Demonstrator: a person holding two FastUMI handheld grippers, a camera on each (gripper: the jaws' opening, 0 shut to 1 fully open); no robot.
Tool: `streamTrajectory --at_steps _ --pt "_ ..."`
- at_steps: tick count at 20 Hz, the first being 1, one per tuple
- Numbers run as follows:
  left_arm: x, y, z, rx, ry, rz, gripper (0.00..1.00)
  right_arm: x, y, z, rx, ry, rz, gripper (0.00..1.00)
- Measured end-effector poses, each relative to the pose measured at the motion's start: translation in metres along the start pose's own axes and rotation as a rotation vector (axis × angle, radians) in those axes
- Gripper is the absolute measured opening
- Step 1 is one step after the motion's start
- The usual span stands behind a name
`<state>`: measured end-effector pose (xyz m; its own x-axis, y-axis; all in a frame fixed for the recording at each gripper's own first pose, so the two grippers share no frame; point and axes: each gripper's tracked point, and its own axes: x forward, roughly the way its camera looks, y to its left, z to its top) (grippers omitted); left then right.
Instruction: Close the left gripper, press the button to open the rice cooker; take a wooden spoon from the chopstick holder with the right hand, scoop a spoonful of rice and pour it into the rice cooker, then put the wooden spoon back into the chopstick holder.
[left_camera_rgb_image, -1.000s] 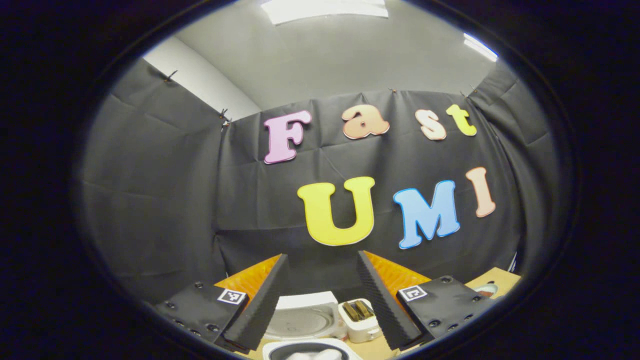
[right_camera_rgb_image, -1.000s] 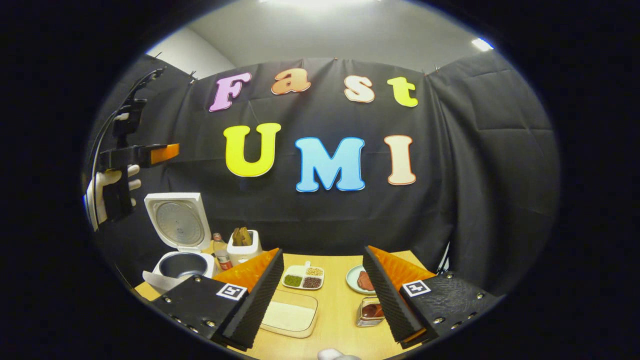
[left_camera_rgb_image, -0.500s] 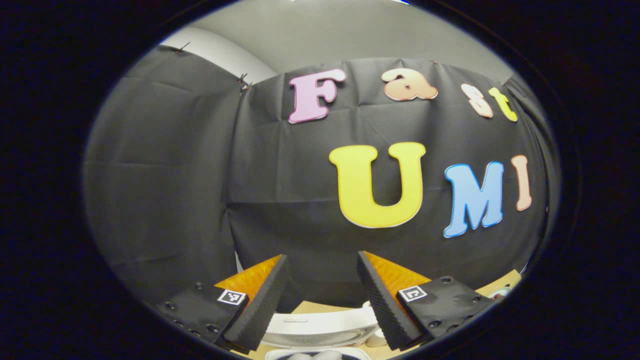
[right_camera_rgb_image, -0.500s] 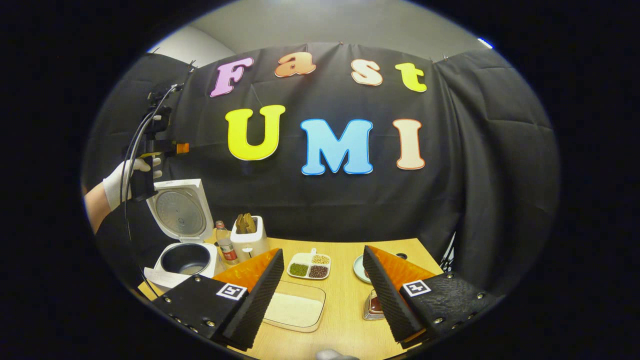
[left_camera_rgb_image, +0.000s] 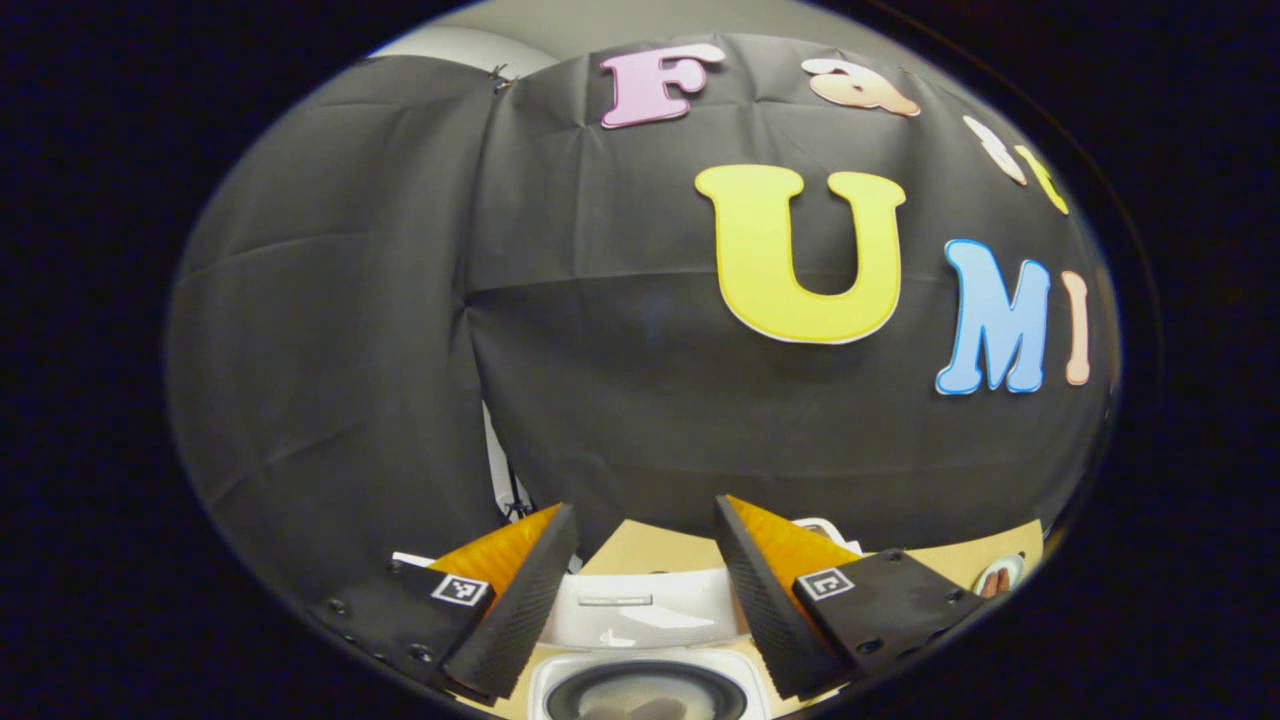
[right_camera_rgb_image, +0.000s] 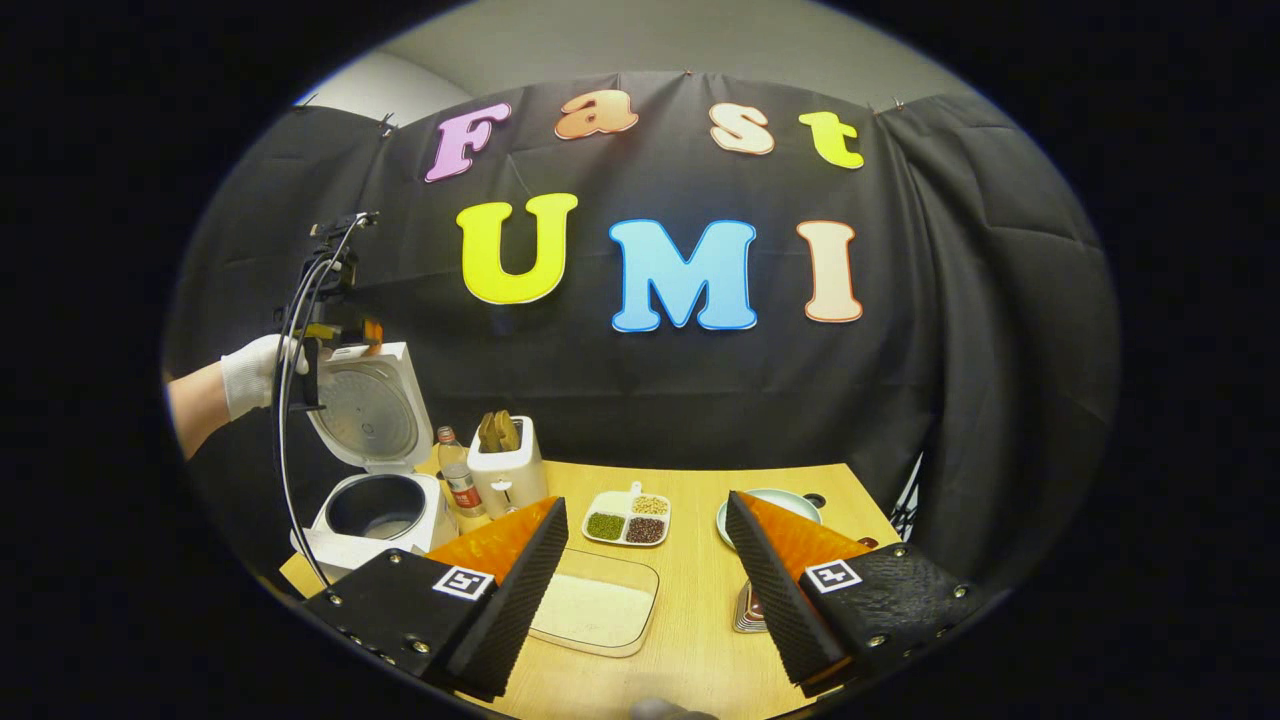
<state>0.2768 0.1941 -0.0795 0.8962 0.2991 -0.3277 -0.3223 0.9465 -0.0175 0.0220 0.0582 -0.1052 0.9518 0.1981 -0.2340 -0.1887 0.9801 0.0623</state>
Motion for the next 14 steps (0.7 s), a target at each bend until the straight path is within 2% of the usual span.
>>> streamTrajectory --at_steps 5,9,11,14 --pt "-0.038 -0.004 -0.018 -0.003 0.070 -0.019 0.95 0.001 -0.002 -0.004 0.015 0.009 0.048 0.97" --pt "-0.068 -0.008 -0.044 -0.008 0.119 -0.019 0.97 -0.001 -0.003 -0.013 0.044 0.037 0.099 0.97" --pt "-0.086 -0.011 -0.063 -0.001 0.136 -0.019 0.96 -0.005 -0.001 -0.019 0.052 0.052 0.131 0.97" --pt "-0.109 -0.016 -0.109 -0.023 0.226 -0.029 0.96 -0.012 -0.003 -0.022 0.057 0.064 0.168 0.98"
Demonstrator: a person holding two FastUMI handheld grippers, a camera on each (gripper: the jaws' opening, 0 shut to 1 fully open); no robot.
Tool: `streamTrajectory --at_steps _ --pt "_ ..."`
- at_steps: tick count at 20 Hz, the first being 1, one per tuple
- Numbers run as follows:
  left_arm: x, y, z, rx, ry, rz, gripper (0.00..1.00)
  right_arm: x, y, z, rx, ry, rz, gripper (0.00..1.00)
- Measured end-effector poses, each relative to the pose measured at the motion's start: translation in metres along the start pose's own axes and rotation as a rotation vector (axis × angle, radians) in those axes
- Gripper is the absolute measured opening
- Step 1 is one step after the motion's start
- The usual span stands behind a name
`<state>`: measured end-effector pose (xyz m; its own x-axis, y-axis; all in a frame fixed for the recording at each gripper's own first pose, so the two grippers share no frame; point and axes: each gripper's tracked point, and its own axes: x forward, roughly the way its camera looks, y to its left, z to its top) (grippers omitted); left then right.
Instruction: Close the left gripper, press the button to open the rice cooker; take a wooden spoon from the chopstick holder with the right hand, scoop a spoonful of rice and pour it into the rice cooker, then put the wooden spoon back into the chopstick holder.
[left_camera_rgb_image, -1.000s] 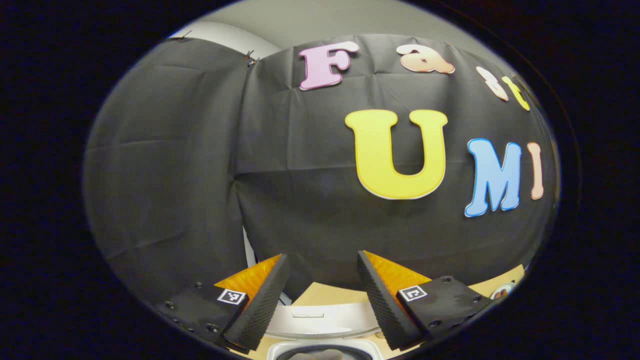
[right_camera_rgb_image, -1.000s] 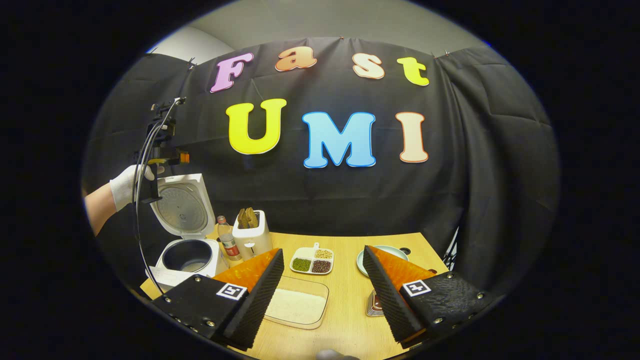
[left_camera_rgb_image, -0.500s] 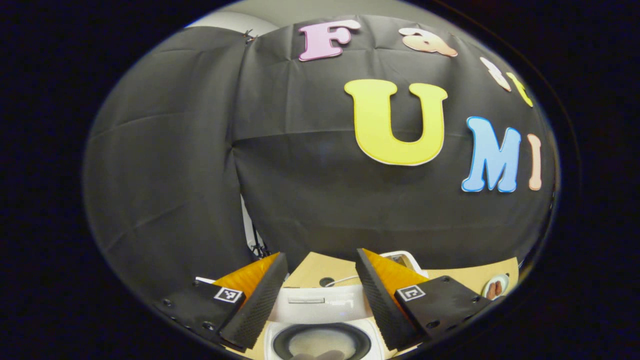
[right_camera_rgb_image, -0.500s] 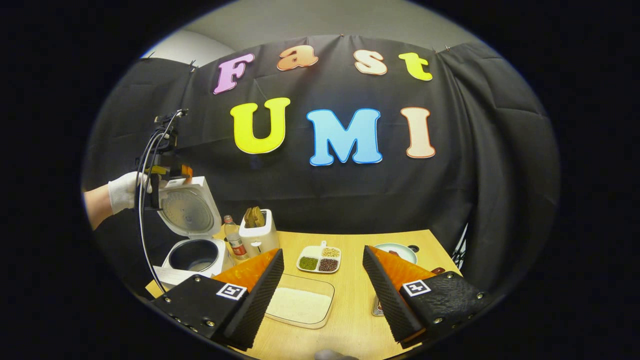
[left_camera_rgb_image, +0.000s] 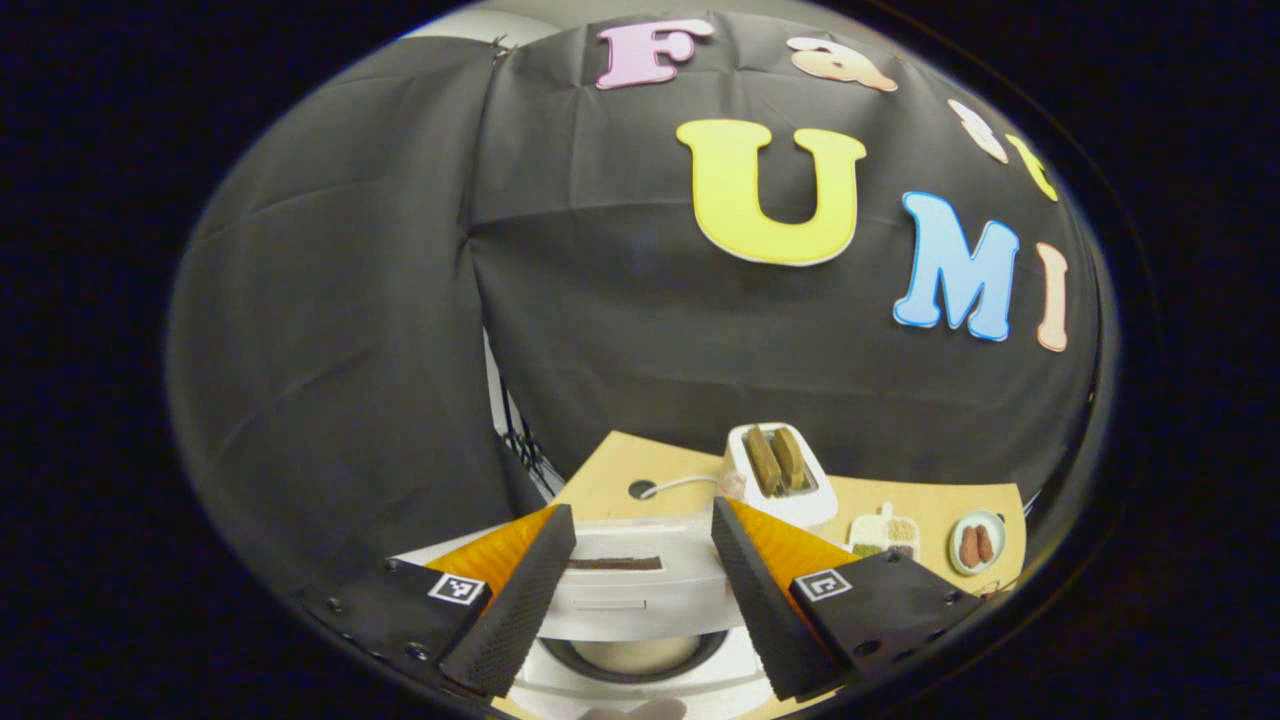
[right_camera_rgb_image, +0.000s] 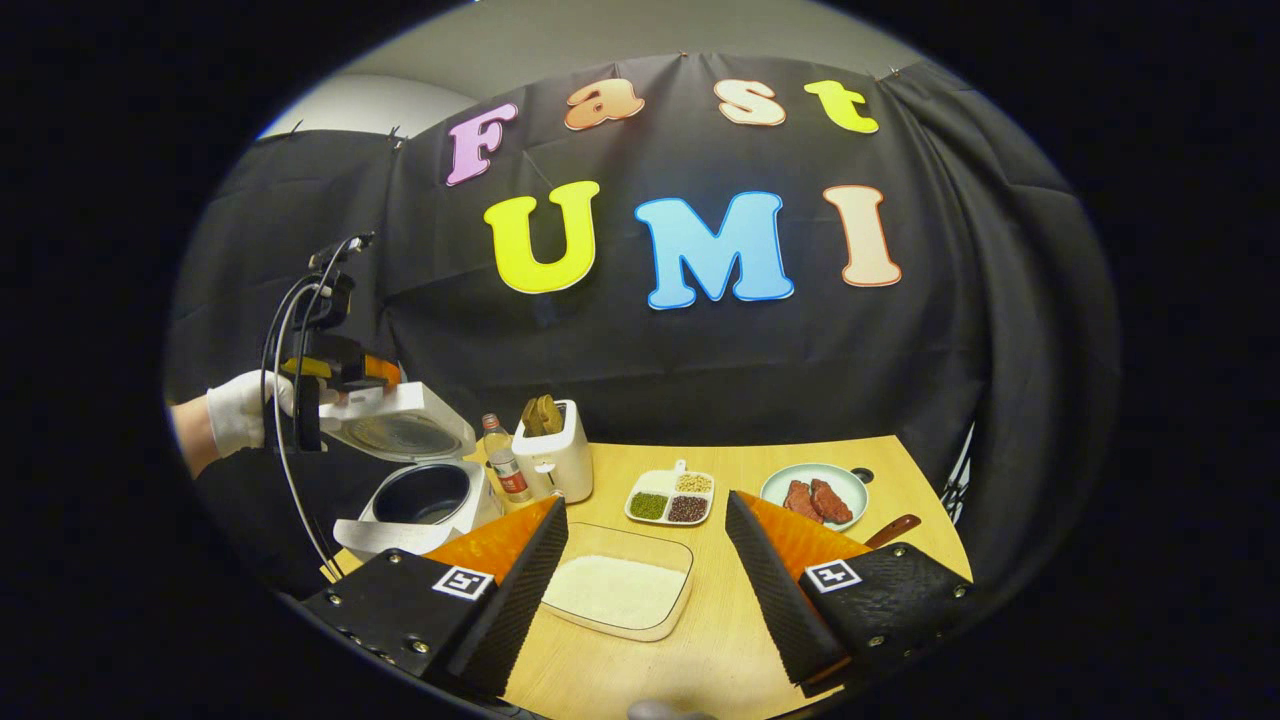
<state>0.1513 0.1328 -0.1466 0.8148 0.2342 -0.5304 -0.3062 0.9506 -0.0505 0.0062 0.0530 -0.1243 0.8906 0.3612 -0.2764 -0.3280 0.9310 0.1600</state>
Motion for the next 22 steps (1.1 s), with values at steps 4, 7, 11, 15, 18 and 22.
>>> streamTrajectory --at_steps 4,7,11,15,18,22 --pt "-0.009 -0.003 -0.055 0.015 0.081 0.016 0.96 -0.009 -0.004 -0.004 0.001 0.014 0.032 0.97" --pt "-0.010 -0.006 -0.087 0.018 0.137 0.023 0.96 -0.014 -0.006 -0.005 0.010 0.014 0.047 0.98" --pt "-0.002 -0.008 -0.133 0.011 0.250 0.026 0.98 -0.016 -0.008 -0.010 0.015 0.032 0.059 0.97" --pt "0.001 -0.008 -0.168 -0.018 0.338 0.038 0.98 -0.017 -0.010 -0.019 0.029 0.057 0.066 0.97" --pt "0.007 -0.010 -0.170 -0.009 0.331 0.039 0.99 -0.016 -0.012 -0.028 0.069 0.086 0.070 0.97" --pt "0.013 -0.010 -0.168 0.001 0.339 0.035 1.00 -0.018 -0.014 -0.021 0.048 0.071 0.061 0.98"
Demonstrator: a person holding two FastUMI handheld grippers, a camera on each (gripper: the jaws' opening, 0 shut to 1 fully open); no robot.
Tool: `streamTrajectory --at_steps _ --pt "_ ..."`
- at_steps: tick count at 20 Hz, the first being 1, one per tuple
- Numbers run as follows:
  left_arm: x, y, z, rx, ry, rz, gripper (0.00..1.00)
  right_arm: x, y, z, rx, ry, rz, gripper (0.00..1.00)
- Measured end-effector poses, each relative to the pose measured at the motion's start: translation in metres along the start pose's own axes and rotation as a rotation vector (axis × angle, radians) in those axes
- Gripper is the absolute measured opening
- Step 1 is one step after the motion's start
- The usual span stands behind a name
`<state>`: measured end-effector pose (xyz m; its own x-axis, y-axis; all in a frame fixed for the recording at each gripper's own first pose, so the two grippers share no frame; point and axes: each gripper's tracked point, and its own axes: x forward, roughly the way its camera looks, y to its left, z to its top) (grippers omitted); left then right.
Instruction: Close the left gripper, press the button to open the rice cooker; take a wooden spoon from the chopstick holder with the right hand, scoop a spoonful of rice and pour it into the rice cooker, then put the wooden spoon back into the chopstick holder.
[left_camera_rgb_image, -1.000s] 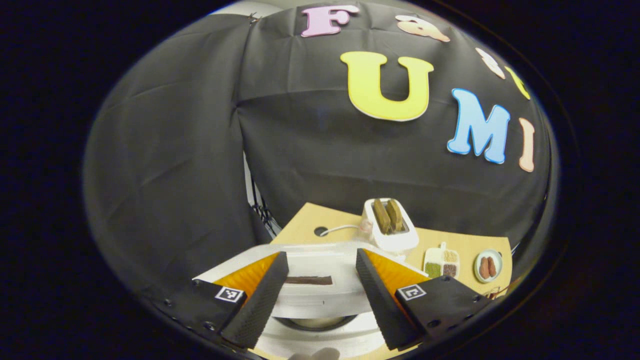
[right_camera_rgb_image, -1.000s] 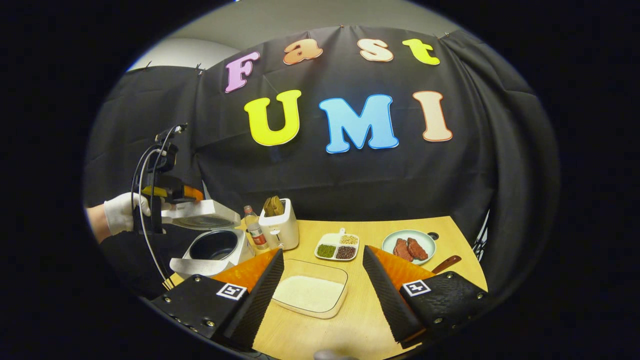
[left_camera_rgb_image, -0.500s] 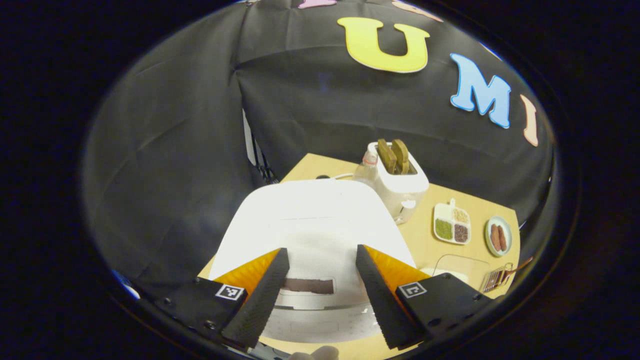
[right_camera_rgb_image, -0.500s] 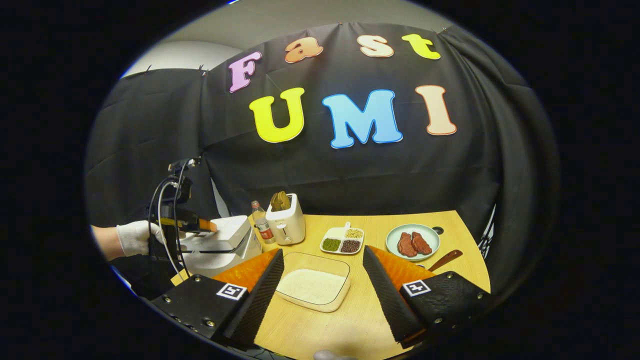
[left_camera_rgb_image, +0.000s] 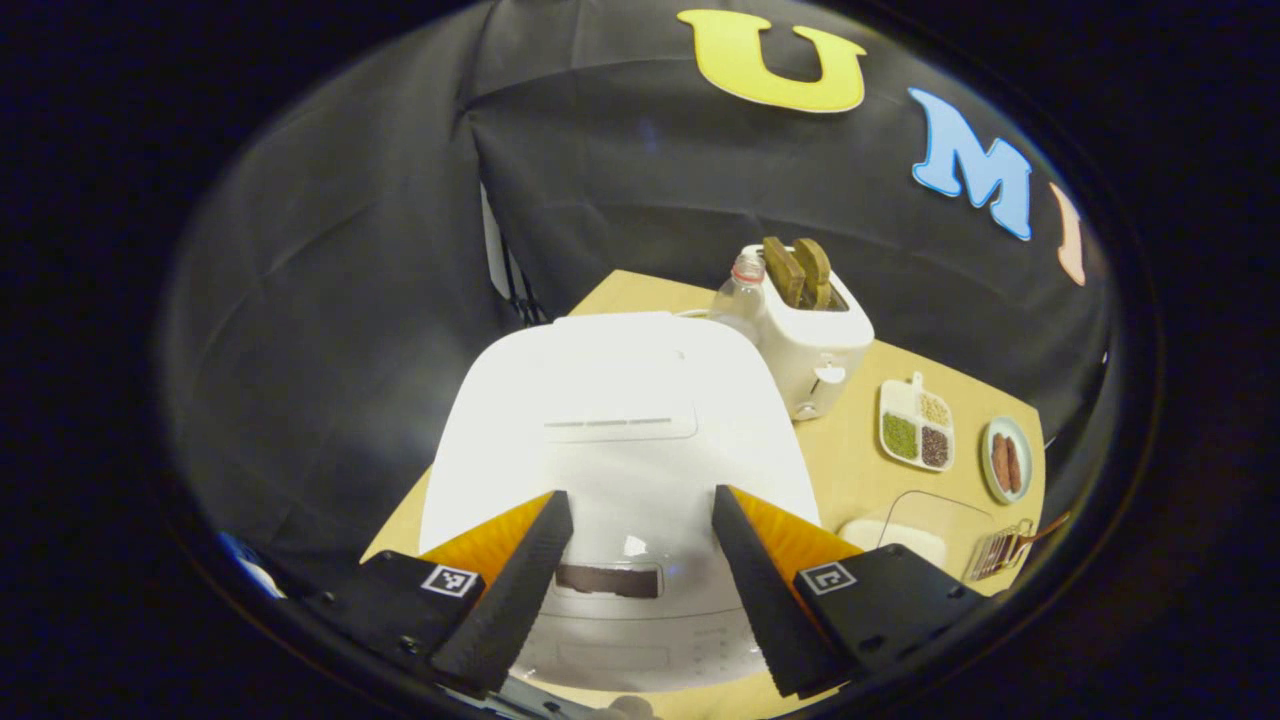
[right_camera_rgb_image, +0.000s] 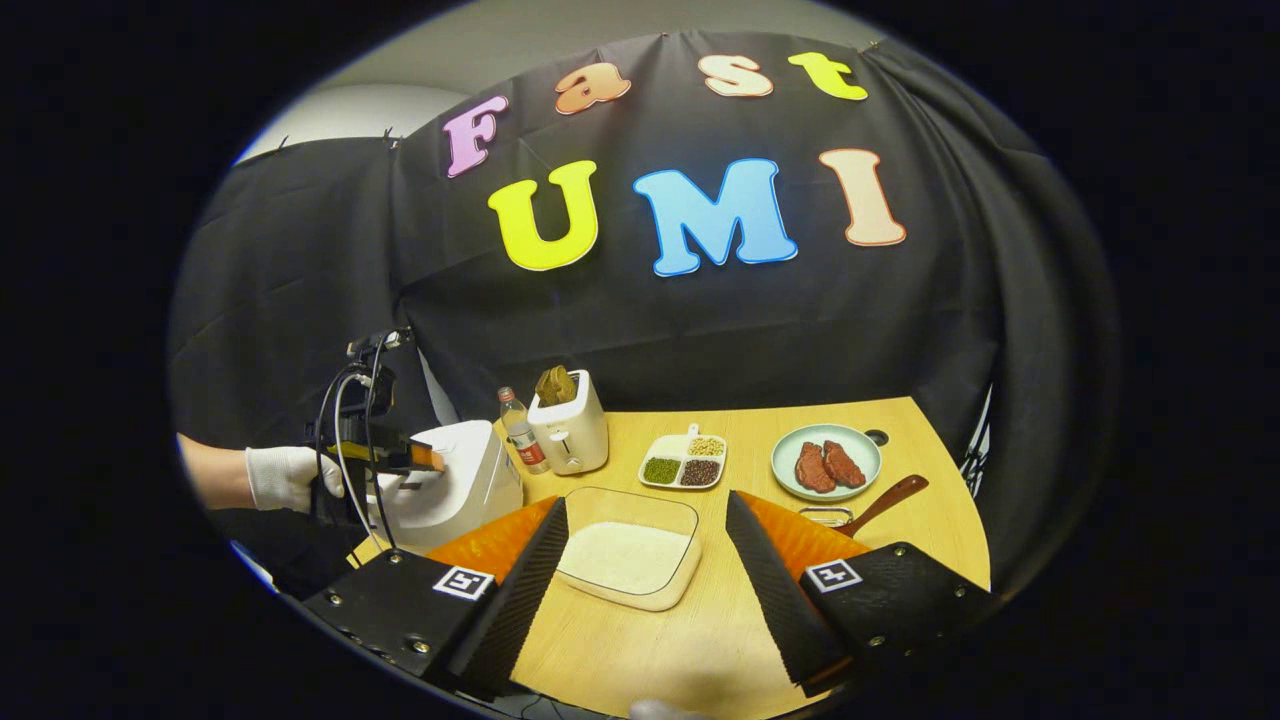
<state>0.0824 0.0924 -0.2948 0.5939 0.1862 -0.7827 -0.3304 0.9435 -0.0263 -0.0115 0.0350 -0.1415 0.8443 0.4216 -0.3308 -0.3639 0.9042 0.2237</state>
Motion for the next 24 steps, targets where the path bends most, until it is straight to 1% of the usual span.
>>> streamTrajectory --at_steps 3,5,6,7,10,11,14,17,19,21,23,24 --pt "0.000 -0.002 0.001 0.007 -0.010 0.006 1.00 0.002 -0.001 0.006 -0.005 -0.007 -0.004 0.97" --pt "-0.002 -0.003 0.000 0.013 -0.020 -0.003 0.99 0.002 -0.004 0.014 -0.036 -0.021 -0.020 0.98" --pt "-0.005 -0.003 0.002 0.026 -0.036 -0.003 1.00 0.001 -0.006 0.017 -0.046 -0.027 -0.028 0.98" --pt "-0.009 -0.002 0.008 0.050 -0.065 0.006 1.00 0.001 -0.006 0.020 -0.053 -0.033 -0.029 0.98" --pt "-0.038 -0.016 0.031 0.113 -0.166 -0.020 0.99 0.000 -0.006 0.031 -0.060 -0.056 -0.044 0.98" --pt "-0.052 -0.022 0.042 0.126 -0.217 -0.031 0.99 -0.002 -0.005 0.036 -0.063 -0.067 -0.047 0.98" --pt "-0.113 -0.047 0.073 0.111 -0.373 -0.093 0.99 -0.010 -0.008 0.057 -0.088 -0.117 -0.072 0.98" --pt "-0.178 -0.074 0.094 0.094 -0.534 -0.159 1.00 -0.021 -0.016 0.081 -0.106 -0.182 -0.117 0.97" --pt "-0.217 -0.087 0.099 0.101 -0.623 -0.198 0.99 -0.030 -0.022 0.093 -0.109 -0.220 -0.152 0.97" --pt "-0.261 -0.098 0.094 0.130 -0.710 -0.217 0.99 -0.038 -0.029 0.104 -0.106 -0.258 -0.186 0.97" --pt "-0.293 -0.111 0.089 0.126 -0.774 -0.254 1.00 -0.045 -0.034 0.111 -0.104 -0.287 -0.214 0.97" --pt "-0.302 -0.117 0.080 0.117 -0.775 -0.282 1.00 -0.049 -0.036 0.114 -0.100 -0.297 -0.226 0.97"
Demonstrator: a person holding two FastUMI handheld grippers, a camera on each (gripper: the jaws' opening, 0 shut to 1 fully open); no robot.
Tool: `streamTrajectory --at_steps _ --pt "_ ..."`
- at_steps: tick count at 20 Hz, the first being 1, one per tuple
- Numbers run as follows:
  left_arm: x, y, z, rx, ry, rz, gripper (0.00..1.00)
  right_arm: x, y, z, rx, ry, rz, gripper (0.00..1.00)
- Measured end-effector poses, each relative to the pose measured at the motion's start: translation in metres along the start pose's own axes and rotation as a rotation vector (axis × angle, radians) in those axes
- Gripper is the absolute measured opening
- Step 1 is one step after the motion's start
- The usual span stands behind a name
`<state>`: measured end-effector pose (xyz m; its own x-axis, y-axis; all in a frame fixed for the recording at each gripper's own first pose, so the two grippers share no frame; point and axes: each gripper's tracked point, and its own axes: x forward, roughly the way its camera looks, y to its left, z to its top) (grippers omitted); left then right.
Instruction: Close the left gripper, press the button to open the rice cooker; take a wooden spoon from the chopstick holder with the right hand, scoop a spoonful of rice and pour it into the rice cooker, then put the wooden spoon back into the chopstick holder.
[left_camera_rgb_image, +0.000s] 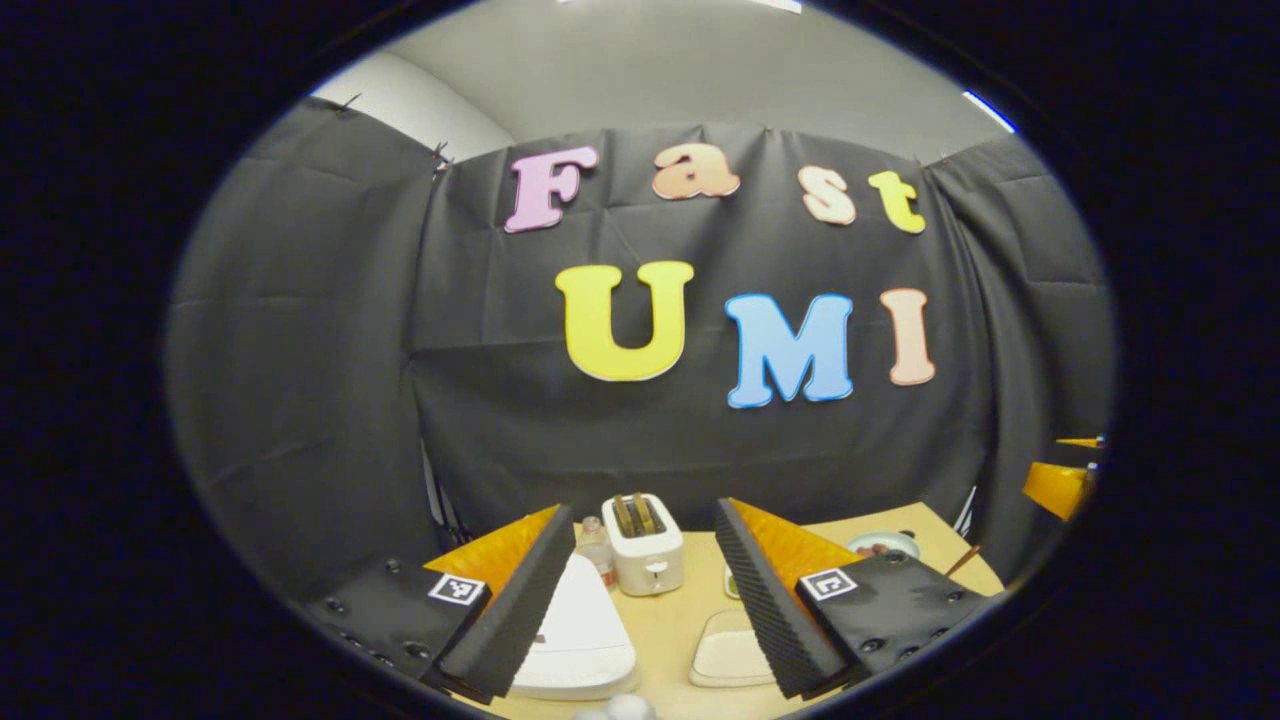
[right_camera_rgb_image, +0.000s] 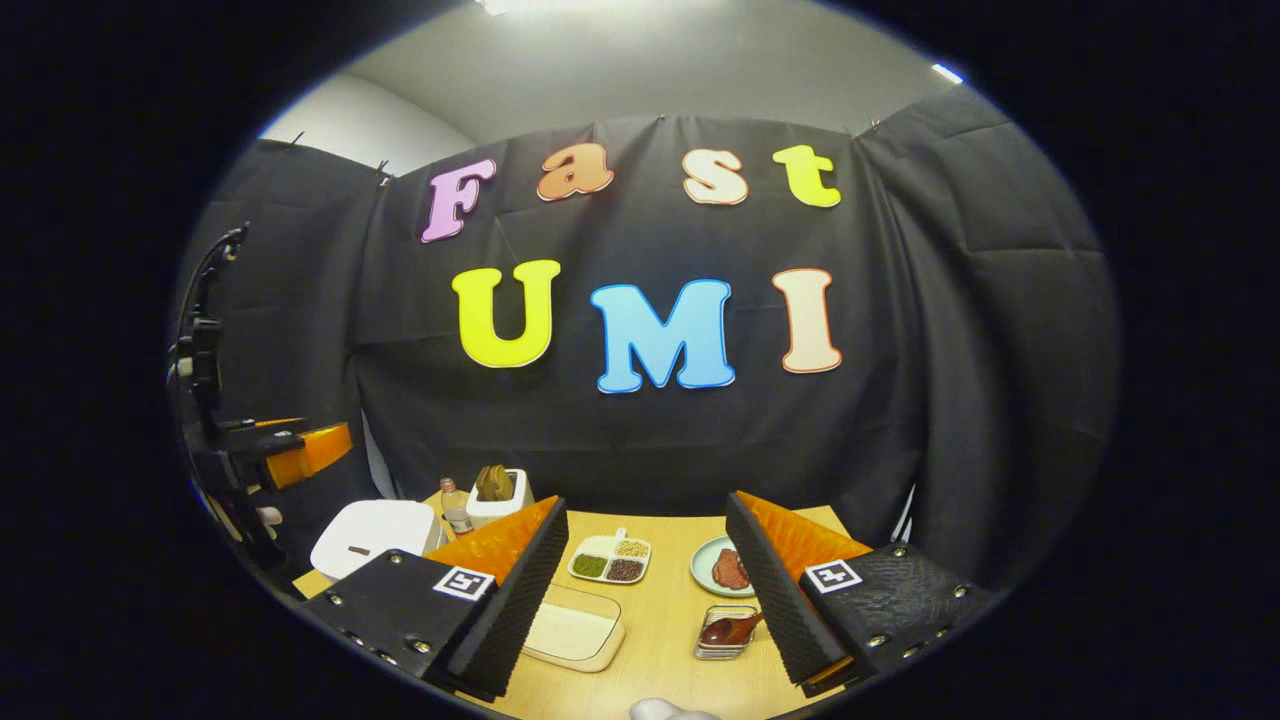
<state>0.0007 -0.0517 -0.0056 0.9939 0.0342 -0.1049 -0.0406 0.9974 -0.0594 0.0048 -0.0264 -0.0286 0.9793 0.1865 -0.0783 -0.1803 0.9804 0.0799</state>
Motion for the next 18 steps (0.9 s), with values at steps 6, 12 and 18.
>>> streamTrajectory --at_steps 6,12,18 --pt "-0.042 -0.007 0.008 0.007 -0.056 -0.011 0.97 -0.015 -0.016 0.008 0.012 -0.037 -0.082 0.97" --pt "-0.055 -0.010 0.011 0.008 -0.060 -0.054 0.97 -0.026 -0.023 0.012 0.001 -0.047 -0.127 0.97" --pt "-0.056 -0.010 0.020 0.016 -0.076 -0.082 0.97 -0.032 -0.017 0.012 -0.003 -0.047 -0.135 0.97"
